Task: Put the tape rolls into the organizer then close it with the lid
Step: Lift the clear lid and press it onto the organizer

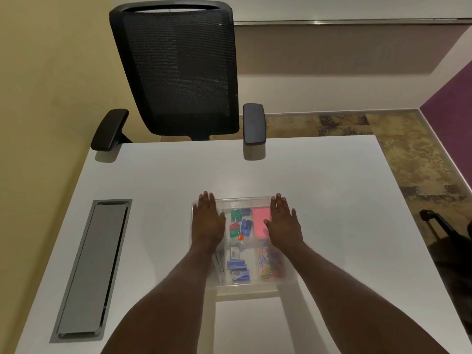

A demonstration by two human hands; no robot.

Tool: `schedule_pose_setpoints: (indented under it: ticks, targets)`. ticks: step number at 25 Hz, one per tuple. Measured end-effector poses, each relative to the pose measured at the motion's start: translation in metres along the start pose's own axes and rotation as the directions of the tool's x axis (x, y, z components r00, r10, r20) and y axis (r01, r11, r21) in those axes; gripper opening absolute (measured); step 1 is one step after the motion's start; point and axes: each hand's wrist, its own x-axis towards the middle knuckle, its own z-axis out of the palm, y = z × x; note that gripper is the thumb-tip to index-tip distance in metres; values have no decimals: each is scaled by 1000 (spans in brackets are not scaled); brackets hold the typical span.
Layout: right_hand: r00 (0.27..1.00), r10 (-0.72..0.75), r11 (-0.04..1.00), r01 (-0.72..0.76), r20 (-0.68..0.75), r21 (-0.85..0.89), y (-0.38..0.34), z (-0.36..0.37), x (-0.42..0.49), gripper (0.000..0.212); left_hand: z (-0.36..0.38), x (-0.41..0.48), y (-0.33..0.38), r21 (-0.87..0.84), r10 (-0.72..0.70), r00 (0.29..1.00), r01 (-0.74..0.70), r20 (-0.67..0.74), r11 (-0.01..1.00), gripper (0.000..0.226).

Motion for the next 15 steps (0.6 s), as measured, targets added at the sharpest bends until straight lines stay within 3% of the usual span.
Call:
schedule_pose_setpoints:
  ticks: [3,10,15]
  targets:
    - [1000,-1,1000,1,-3,18,-1,4,-1,75,-7,-1,-23,-44,-69,997,70,30,997,75]
    - [1000,14,999,-13,-15,47,-2,9,-1,76,-13,2,-34,-5,1,989,0,145,1000,91]
    - [1000,1,998,-1,-6,58,0,12,-5,76,5,-20,-35,83,59,995,-65,78,994,80]
